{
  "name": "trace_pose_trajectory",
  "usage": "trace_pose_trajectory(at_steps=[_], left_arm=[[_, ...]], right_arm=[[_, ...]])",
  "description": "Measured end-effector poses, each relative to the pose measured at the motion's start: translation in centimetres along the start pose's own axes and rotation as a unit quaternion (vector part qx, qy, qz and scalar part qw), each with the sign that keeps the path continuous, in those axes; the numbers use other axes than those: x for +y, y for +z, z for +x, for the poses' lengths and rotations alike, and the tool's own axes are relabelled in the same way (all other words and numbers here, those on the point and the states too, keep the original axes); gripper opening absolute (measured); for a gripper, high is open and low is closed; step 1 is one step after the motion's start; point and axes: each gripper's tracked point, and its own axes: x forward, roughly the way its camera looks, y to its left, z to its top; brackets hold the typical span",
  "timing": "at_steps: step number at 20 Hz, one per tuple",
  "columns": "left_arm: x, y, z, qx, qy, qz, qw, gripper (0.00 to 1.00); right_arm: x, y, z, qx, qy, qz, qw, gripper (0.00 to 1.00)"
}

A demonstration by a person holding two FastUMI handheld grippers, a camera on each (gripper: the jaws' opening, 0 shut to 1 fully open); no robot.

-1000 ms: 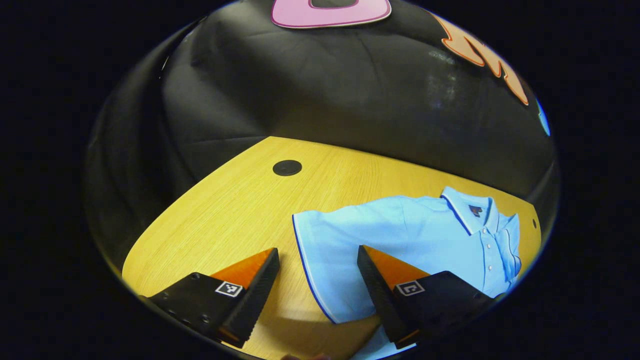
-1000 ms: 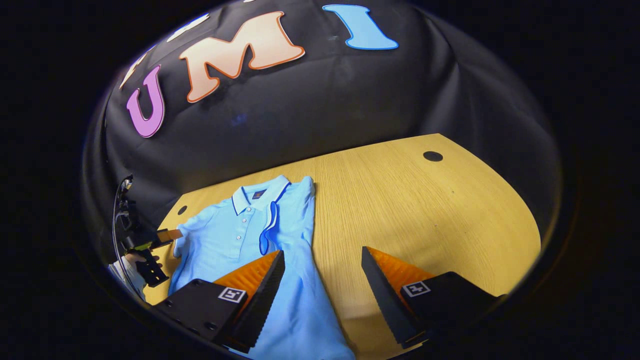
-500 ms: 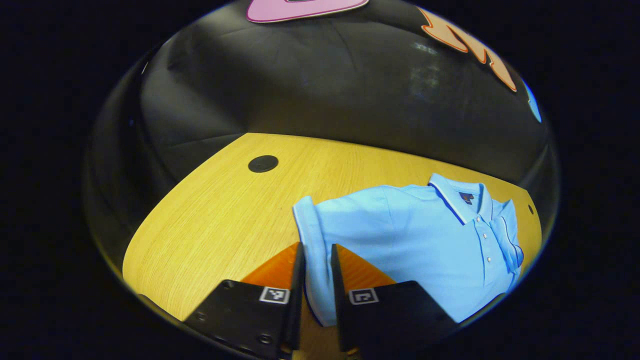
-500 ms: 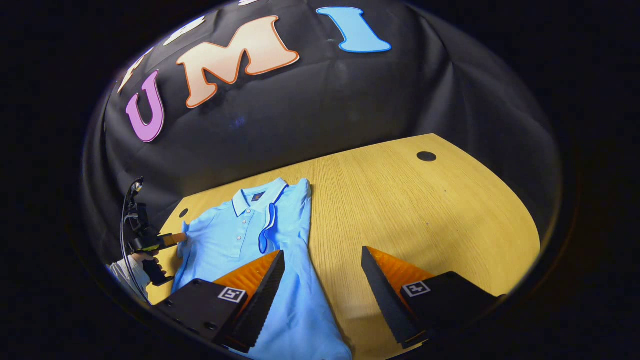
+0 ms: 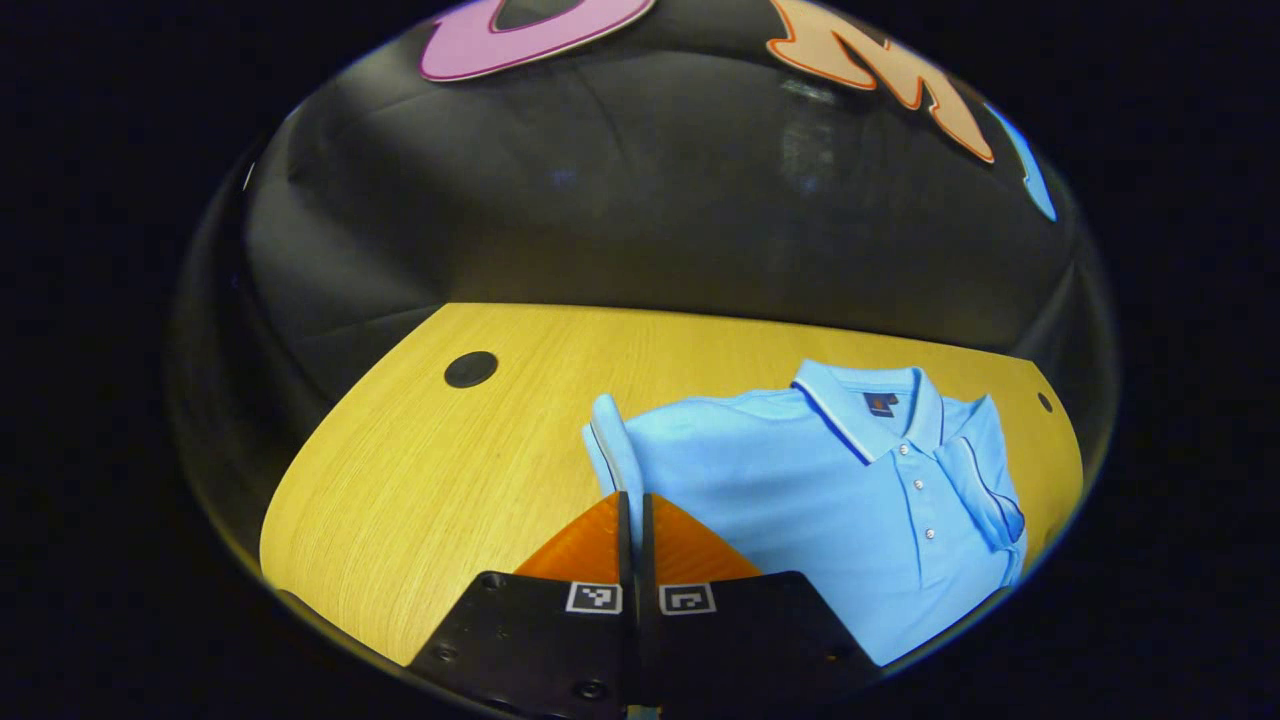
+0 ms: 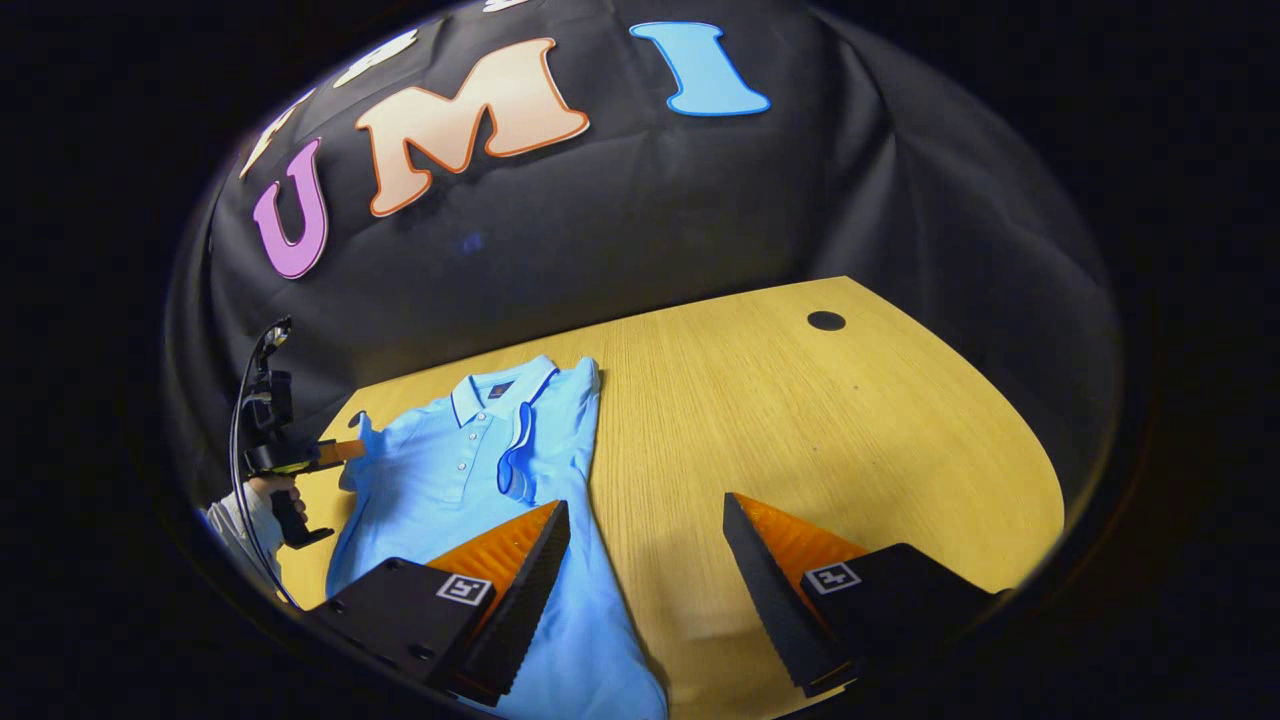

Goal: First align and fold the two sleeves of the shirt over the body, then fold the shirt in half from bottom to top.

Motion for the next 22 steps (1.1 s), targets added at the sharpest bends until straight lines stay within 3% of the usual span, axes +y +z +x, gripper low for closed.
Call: trace_pose_trajectory(at_steps=[9,14,16,17,18,19,21,22], left_arm=[[-9.0,1.1,0.6,-0.005,-0.065,0.030,0.997,0.00],[-11.1,0.1,1.8,0.004,-0.074,0.041,0.996,0.00],[-12.1,0.0,1.5,0.006,-0.102,0.036,0.994,0.00],[-12.8,0.1,1.0,0.006,-0.124,0.028,0.992,0.05],[-13.2,0.3,0.4,0.004,-0.140,0.018,0.990,0.17],[-13.0,0.1,0.5,-0.003,-0.137,0.014,0.990,0.42],[-11.9,1.4,-1.8,-0.030,-0.130,0.005,0.991,0.93],[-11.2,1.7,-3.1,-0.043,-0.127,-0.002,0.991,0.94]], right_arm=[[-1.7,0.0,-1.4,-0.002,-0.010,0.000,1.000,0.97],[-1.3,0.0,-0.8,0.001,-0.011,0.012,1.000,0.97],[-0.9,-0.2,-0.3,0.004,-0.012,0.019,1.000,0.97],[-0.7,-0.2,-0.2,0.003,-0.012,0.022,1.000,0.91],[-0.4,-0.1,0.0,0.001,-0.012,0.024,1.000,0.91],[-0.1,-0.1,0.2,-0.002,-0.011,0.024,1.000,0.97],[0.3,0.4,0.3,-0.015,-0.008,0.014,1.000,0.97],[0.1,1.0,0.2,-0.027,-0.013,0.006,1.000,0.91]])
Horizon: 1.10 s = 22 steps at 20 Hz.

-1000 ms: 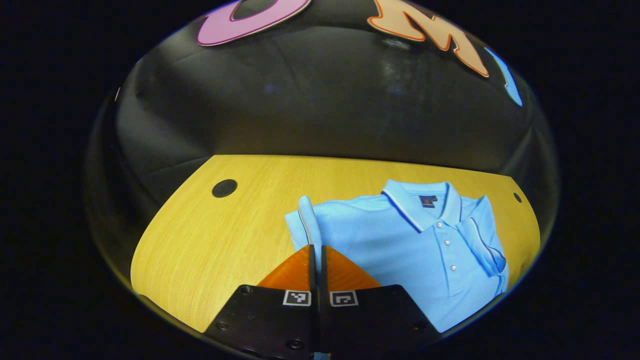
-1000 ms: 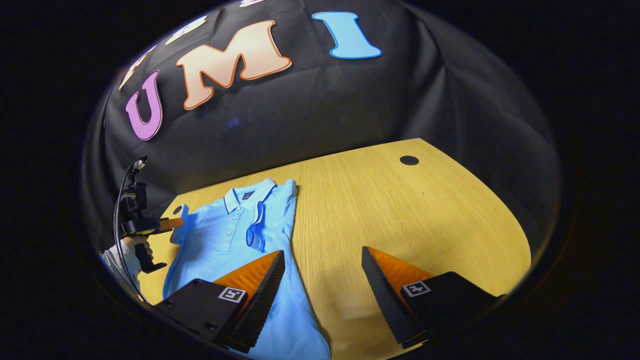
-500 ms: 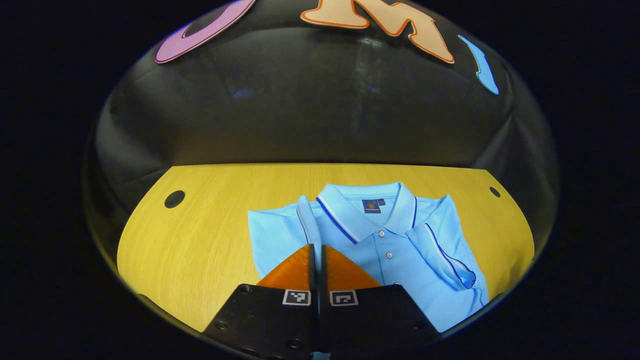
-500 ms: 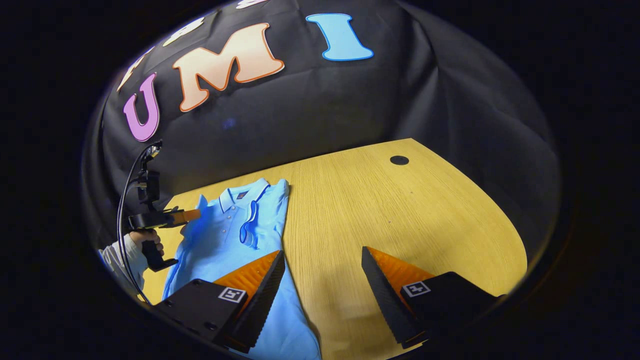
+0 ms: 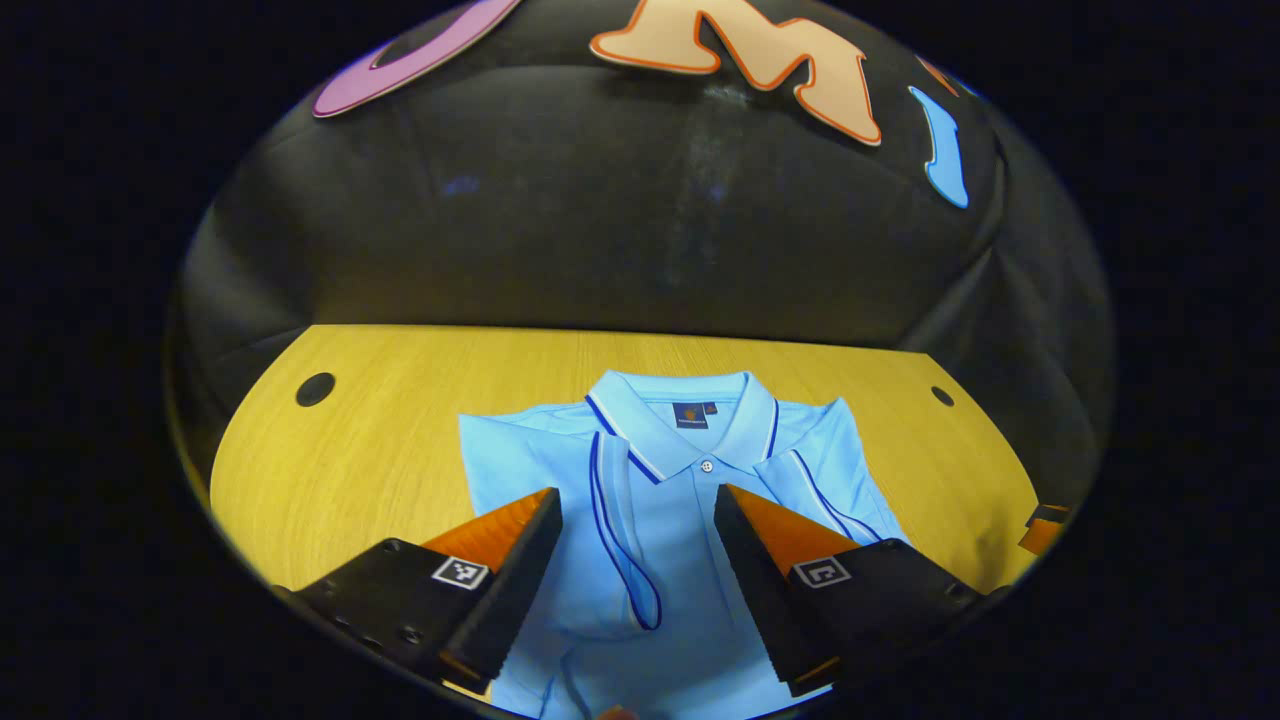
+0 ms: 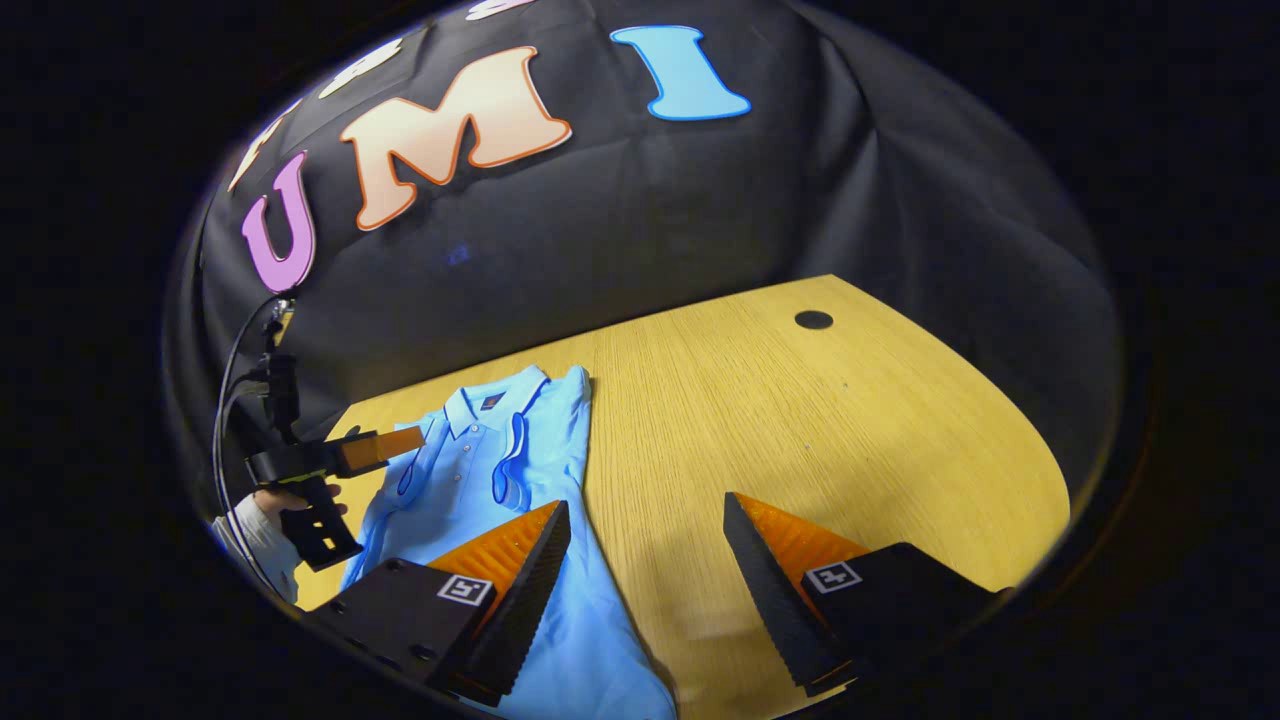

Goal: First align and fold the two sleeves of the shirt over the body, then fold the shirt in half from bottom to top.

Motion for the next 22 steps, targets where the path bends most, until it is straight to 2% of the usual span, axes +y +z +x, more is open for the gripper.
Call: trace_pose_trajectory(at_steps=[1,2,4,12,22], left_arm=[[0.2,0.3,-1.4,-0.010,0.003,-0.004,1.000,0.97],[0.5,0.4,-3.1,-0.019,0.008,-0.006,1.000,0.96],[1.4,0.7,-6.5,-0.032,0.028,-0.005,0.999,0.96],[0.5,-0.9,-17.7,-0.061,0.027,0.019,0.998,0.96],[1.3,-10.5,-26.7,-0.014,0.026,0.060,0.998,0.96]], right_arm=[[-0.2,0.4,-0.3,-0.009,-0.003,-0.002,1.000,0.91],[0.2,0.9,-0.9,-0.015,0.004,-0.001,1.000,0.97],[0.3,1.3,-2.1,-0.026,0.013,-0.010,1.000,0.97],[1.0,0.3,-9.6,-0.059,0.027,-0.069,0.996,0.97],[1.7,-6.3,-16.3,-0.050,0.039,-0.094,0.994,0.97]])
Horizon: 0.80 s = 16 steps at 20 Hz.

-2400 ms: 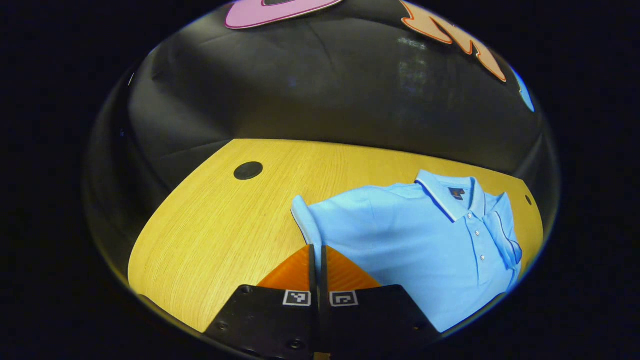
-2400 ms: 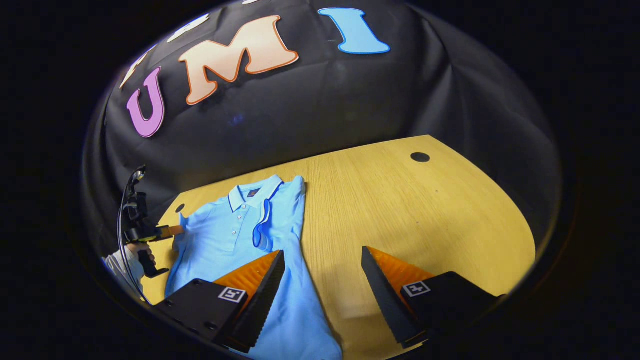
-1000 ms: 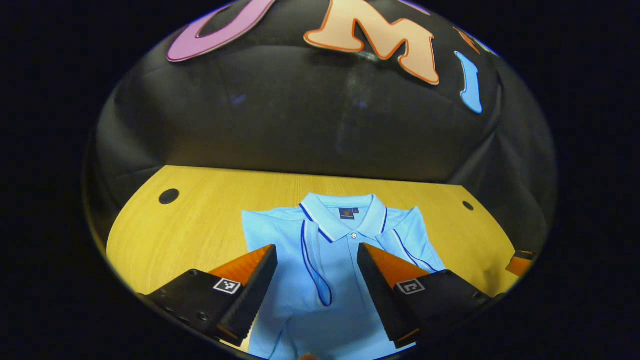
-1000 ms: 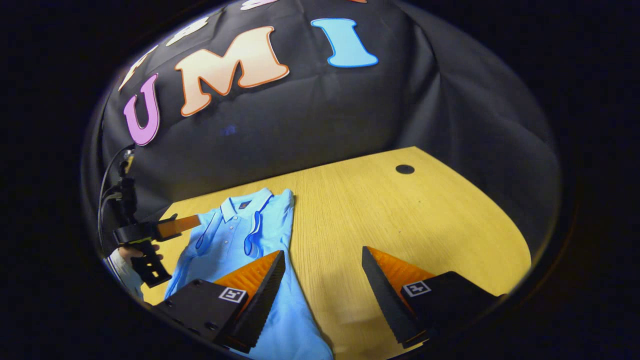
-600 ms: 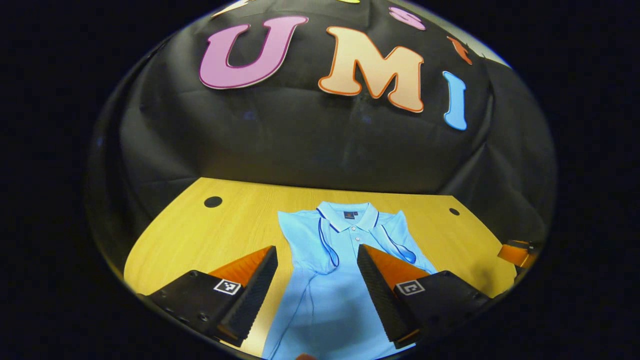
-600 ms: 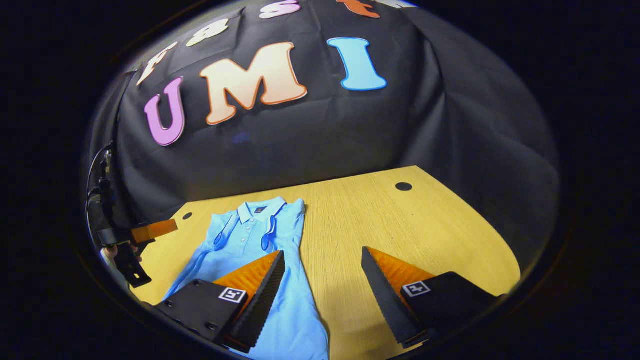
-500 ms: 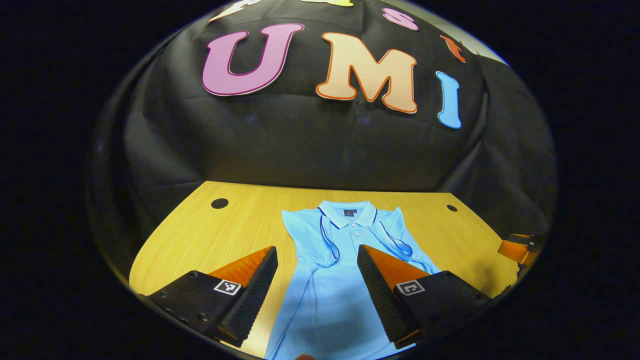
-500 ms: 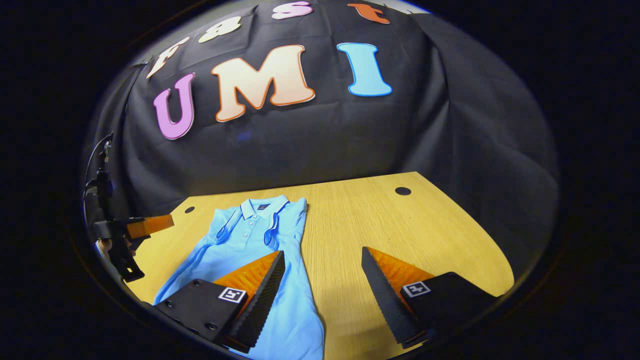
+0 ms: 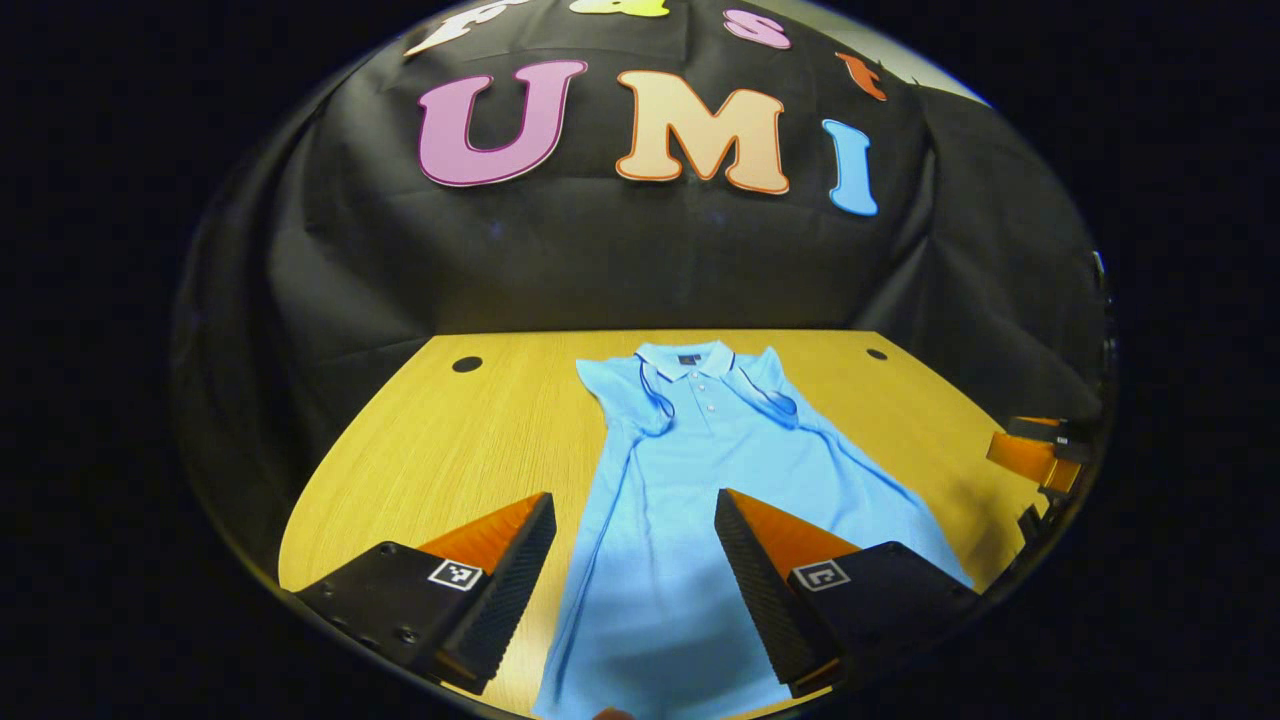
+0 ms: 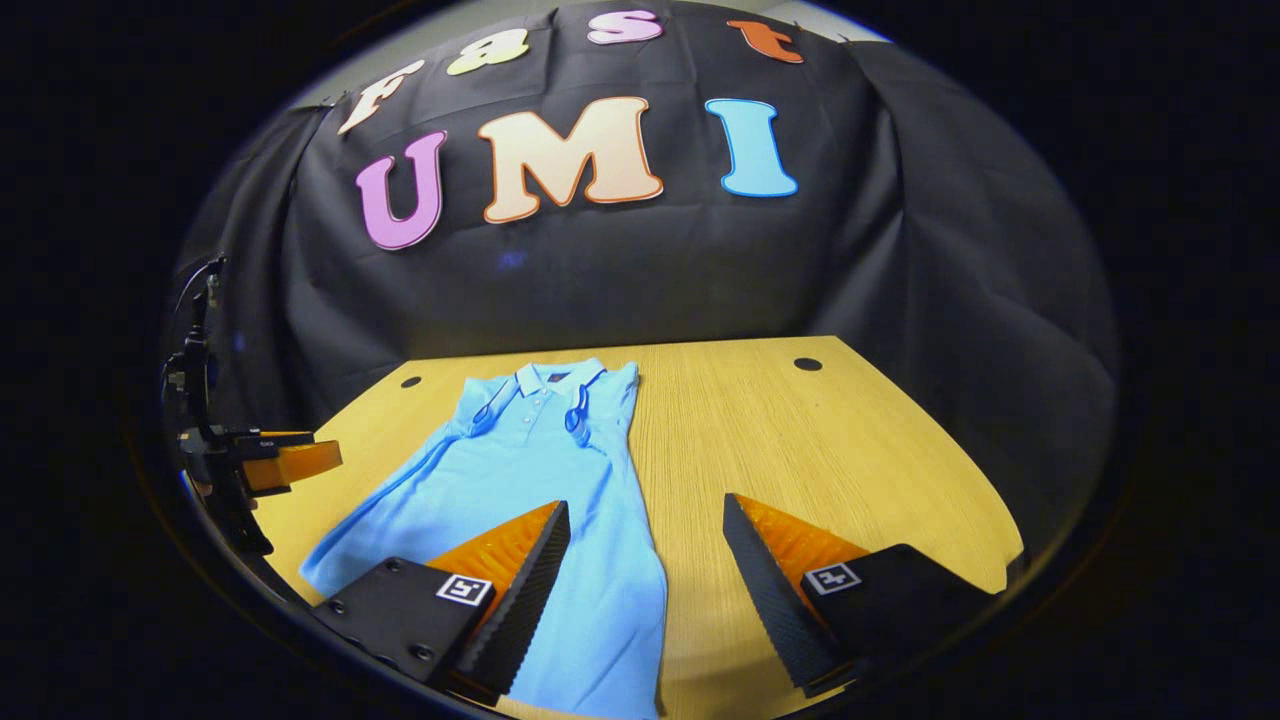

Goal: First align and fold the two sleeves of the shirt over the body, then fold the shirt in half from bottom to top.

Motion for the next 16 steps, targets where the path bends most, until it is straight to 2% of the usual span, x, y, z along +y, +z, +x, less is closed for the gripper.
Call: trace_pose_trajectory(at_steps=[6,16], left_arm=[[1.7,-7.0,-3.7,0.043,0.014,-0.005,0.999,0.96],[2.6,-15.4,-6.4,0.100,0.032,0.012,0.994,0.96]], right_arm=[[0.6,-4.7,-3.6,0.029,-0.002,-0.019,0.999,0.97],[1.1,-13.0,-5.6,0.088,-0.008,-0.060,0.994,0.98]])
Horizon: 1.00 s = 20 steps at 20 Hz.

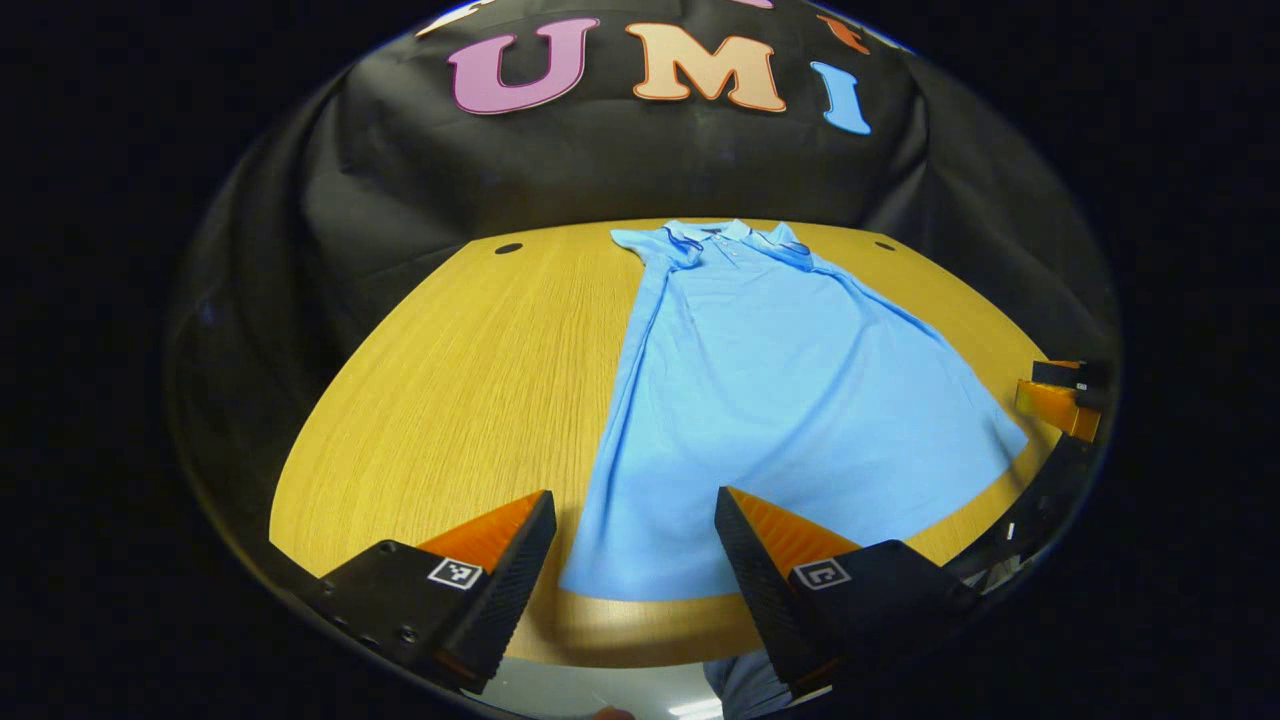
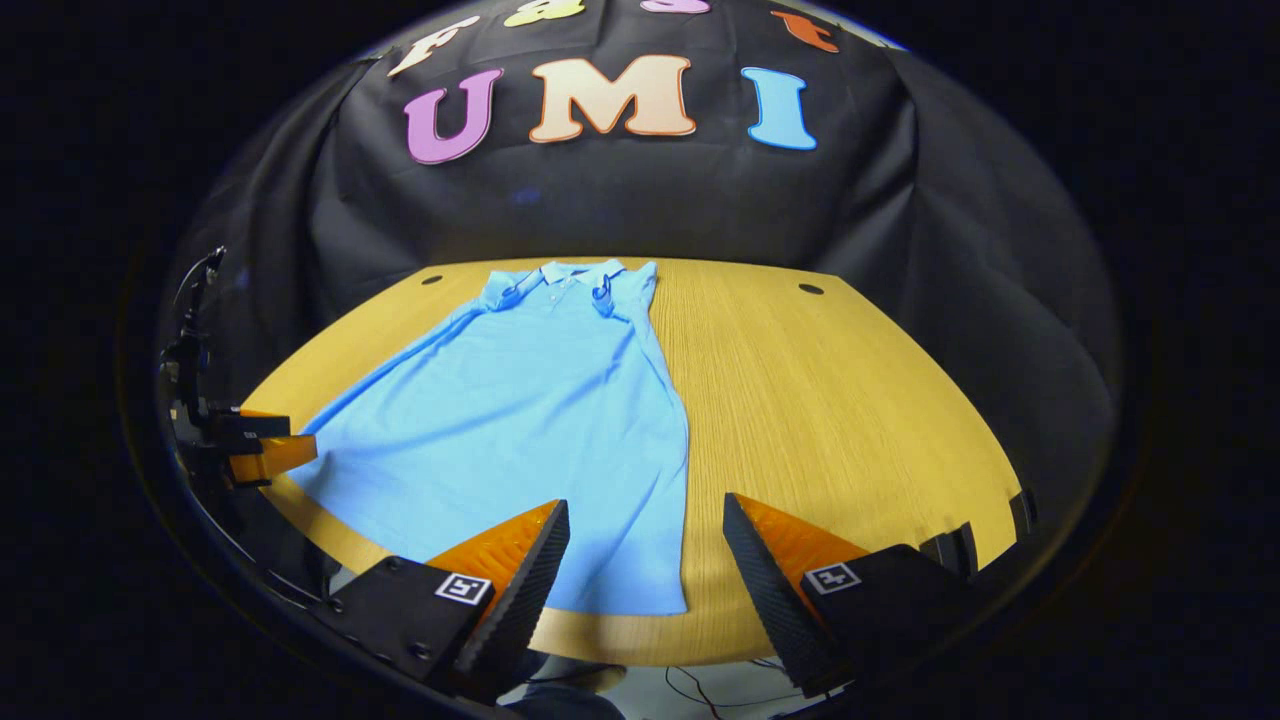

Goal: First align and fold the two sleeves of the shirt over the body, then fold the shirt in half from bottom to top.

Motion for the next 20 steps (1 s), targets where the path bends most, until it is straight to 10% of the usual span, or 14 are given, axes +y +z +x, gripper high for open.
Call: trace_pose_trajectory(at_steps=[10,13,17,18,20], left_arm=[[-0.6,-0.2,0.2,-0.021,-0.028,-0.006,0.999,0.95],[-2.2,-0.2,0.9,-0.011,-0.023,-0.018,1.000,0.74],[-3.5,0.1,0.6,-0.023,-0.009,-0.032,0.999,0.01],[-3.4,-0.2,0.7,-0.017,0.000,-0.035,0.999,0.01],[-3.5,-0.3,0.7,0.010,0.005,-0.041,0.999,0.00]], right_arm=[[0.7,-4.4,0.8,0.062,0.014,0.016,0.998,0.98],[1.4,-4.6,1.2,0.074,0.024,0.013,0.997,0.91],[2.7,-4.5,1.5,0.090,0.046,0.023,0.995,0.39],[2.7,-4.4,1.6,0.089,0.051,0.030,0.994,0.08],[2.8,-4.4,1.7,0.098,0.056,0.051,0.992,0.03]])
